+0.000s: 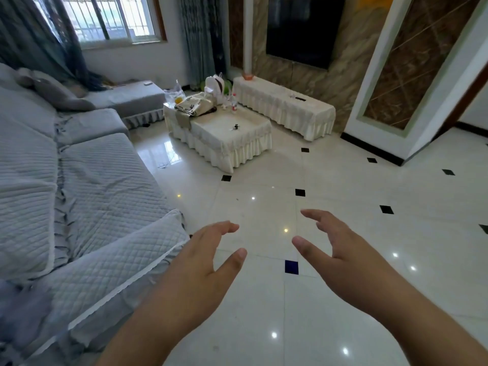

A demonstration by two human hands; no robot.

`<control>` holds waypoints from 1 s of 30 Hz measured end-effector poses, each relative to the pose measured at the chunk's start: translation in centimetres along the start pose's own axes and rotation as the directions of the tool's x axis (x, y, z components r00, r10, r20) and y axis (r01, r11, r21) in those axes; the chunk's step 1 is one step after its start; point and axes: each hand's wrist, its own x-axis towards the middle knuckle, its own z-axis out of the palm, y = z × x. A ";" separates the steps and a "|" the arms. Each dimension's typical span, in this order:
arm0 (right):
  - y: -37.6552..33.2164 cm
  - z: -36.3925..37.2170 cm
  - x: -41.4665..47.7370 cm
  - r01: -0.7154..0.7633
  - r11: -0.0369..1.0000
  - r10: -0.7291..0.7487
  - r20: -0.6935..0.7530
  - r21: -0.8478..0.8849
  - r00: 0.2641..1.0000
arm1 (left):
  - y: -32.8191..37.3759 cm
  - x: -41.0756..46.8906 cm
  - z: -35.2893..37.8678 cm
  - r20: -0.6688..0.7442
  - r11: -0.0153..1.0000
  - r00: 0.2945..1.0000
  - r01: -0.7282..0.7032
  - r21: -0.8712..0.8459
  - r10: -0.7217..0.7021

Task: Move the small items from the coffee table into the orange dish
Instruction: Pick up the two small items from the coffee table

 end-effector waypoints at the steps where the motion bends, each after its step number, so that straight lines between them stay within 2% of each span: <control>1: -0.1 0.1 1.0 -0.006 1.000 0.006 -0.011 0.011 1.000 | -0.4 0.9 -0.1 0.002 1.000 1.000 0.007 0.002 -0.007; 9: 1.5 0.0 9.8 -0.023 0.997 0.025 -0.016 0.073 1.000 | -1.2 8.7 0.2 -0.001 1.000 1.000 0.021 0.018 -0.021; 14: 3.1 -1.9 17.2 0.008 0.995 -0.009 0.011 0.101 1.000 | 0.1 15.9 0.8 -0.055 0.997 0.998 0.009 0.071 -0.005; 21: 5.5 -4.8 27.3 0.054 0.995 -0.059 0.053 0.084 0.997 | 2.7 26.5 2.0 -0.084 0.996 0.996 0.012 0.092 -0.004; 30: 7.0 -7.9 36.2 0.093 0.994 -0.096 0.050 0.058 0.994 | 3.4 34.9 3.4 -0.114 0.997 0.993 0.033 0.068 -0.025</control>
